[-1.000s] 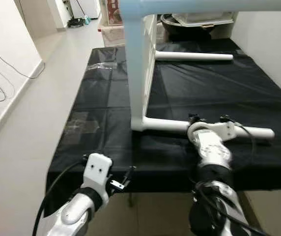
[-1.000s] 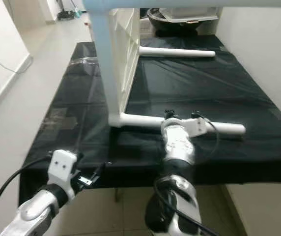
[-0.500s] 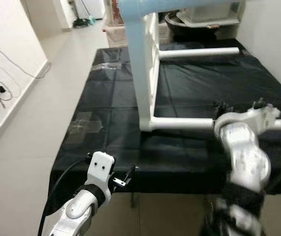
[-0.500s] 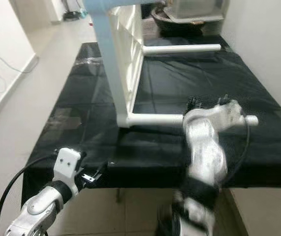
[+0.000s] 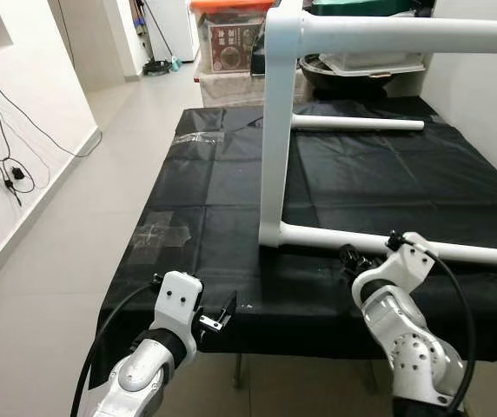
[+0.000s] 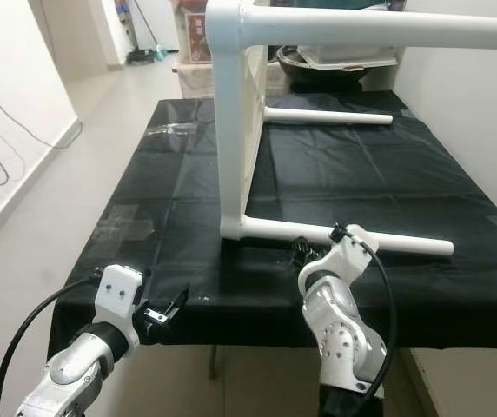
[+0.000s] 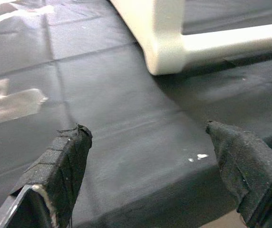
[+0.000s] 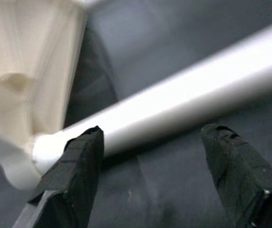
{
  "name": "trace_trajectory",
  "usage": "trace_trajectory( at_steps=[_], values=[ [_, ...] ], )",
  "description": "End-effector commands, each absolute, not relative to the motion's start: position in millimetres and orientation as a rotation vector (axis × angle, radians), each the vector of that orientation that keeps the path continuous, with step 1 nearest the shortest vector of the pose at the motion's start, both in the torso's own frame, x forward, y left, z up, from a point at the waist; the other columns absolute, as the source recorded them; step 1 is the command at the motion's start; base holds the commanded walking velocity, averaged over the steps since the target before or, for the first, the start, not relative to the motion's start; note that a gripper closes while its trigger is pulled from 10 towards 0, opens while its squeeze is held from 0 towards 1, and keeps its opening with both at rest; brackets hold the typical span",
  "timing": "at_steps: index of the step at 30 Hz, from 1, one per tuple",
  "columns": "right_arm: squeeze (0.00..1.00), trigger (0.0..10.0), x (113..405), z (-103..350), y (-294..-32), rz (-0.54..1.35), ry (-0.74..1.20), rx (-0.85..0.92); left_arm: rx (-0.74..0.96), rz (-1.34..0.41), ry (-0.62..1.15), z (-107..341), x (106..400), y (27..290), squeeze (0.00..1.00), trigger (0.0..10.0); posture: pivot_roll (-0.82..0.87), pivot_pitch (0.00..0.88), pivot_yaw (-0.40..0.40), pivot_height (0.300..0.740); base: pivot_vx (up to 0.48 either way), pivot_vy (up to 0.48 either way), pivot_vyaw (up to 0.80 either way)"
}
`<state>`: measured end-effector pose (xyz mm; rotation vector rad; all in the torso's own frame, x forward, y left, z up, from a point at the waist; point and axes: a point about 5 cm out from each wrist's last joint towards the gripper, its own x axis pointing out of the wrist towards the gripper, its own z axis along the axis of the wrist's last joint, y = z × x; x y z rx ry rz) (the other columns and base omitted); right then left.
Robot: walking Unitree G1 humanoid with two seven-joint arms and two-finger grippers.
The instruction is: Building children table
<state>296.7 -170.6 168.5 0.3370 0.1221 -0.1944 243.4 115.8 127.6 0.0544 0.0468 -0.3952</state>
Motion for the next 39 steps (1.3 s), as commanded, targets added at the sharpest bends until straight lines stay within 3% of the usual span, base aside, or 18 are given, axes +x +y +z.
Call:
trace_trajectory(
  at_steps=[1,3,5,18,27,39],
  values=[
    [0.00,10.0,291.7,175.9,-158.2,-0.120,0.033,0.202,0.073,-0.368,0.056,122.9,241.0,120.1,0.00,10.0,0.17,0.000,0.011,0.740,0.000,0.000,0.00],
    [0.00,10.0,291.7,175.9,-158.2,-0.120,0.033,0.202,0.073,-0.368,0.056,122.9,241.0,120.1,0.00,10.0,0.17,0.000,0.011,0.740,0.000,0.000,0.00],
    [0.00,10.0,284.9,177.0,-149.3,-0.051,-0.036,0.044,0.074,-0.359,0.047,124.9,236.8,117.8,0.00,10.0,0.17,0.000,0.003,0.740,0.000,0.000,0.00],
    [0.00,10.0,278.2,166.5,-134.2,0.072,-0.116,-0.209,0.076,-0.310,0.031,123.6,232.8,114.3,0.00,10.0,0.17,0.000,-0.014,0.740,0.000,-0.139,0.00],
    [0.00,10.0,282.0,165.4,-135.9,0.067,-0.144,-0.239,0.065,-0.299,0.038,121.9,235.4,114.5,0.00,10.0,0.16,0.000,-0.016,0.740,0.000,-0.448,0.00],
    [0.00,10.0,286.2,165.4,-135.5,0.067,-0.167,-0.251,0.032,-0.282,0.043,120.7,236.8,116.2,0.00,10.0,0.17,0.000,-0.019,0.740,0.303,-0.364,0.00]
  ],
)
